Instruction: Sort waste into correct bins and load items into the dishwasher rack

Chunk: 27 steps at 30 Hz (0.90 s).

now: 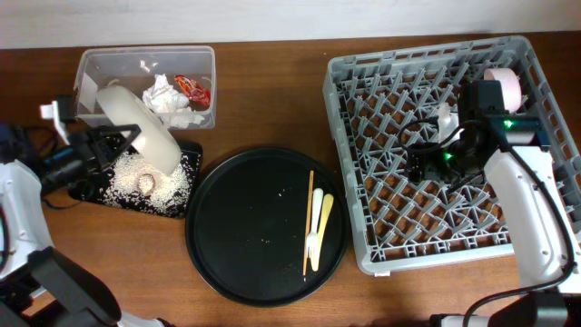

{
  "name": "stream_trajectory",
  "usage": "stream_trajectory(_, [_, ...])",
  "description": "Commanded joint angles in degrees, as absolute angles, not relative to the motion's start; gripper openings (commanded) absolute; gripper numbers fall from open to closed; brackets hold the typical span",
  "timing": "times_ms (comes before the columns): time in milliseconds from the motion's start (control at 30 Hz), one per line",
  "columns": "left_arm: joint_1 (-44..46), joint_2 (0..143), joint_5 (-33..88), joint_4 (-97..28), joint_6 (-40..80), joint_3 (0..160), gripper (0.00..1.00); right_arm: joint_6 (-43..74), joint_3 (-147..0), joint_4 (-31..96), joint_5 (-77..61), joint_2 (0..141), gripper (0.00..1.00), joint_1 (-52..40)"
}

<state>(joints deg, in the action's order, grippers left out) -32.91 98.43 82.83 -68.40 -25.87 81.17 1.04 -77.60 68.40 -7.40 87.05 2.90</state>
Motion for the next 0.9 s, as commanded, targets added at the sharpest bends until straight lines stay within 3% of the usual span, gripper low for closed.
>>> stream_trajectory(0, [-26.8,91.7,73.7,-68.0,-25.9,82.7,0.0,1.0,-77.7,68.5,-6.9,86.8,0.91,2.6])
stream_trajectory(300, [12.8,91.3,16.2,-64.9,-7.9,83.3,0.0,1.0,-77.7,68.6,-6.9,86.8,0.91,2.6])
stream_trajectory(467, [26.5,101.9,12.6,-65.3,-7.7,83.3,0.0,0.9,-77.7,68.7,-6.9,86.8,0.91,2.6])
stream_trajectory(667, [30.9,107.7,12.2,-65.4,-7.1,83.3,0.01,0.9,-77.7,68.6,-6.9,86.8,0.91,2.6])
stream_trajectory(700, [30.9,107.8,12.2,-65.4,-7.1,83.3,0.05,0.9,-77.7,68.6,-6.9,86.8,0.91,2.6])
stream_trajectory(733, [30.9,107.8,12.2,-65.4,-7.1,83.3,0.16,0.9,-77.7,68.6,-6.9,86.8,0.91,2.6])
stream_trajectory(867, [30.8,107.6,12.2,-65.4,-7.1,84.1,0.35,0.9,-77.8,68.6,-7.0,86.8,0.92,2.6])
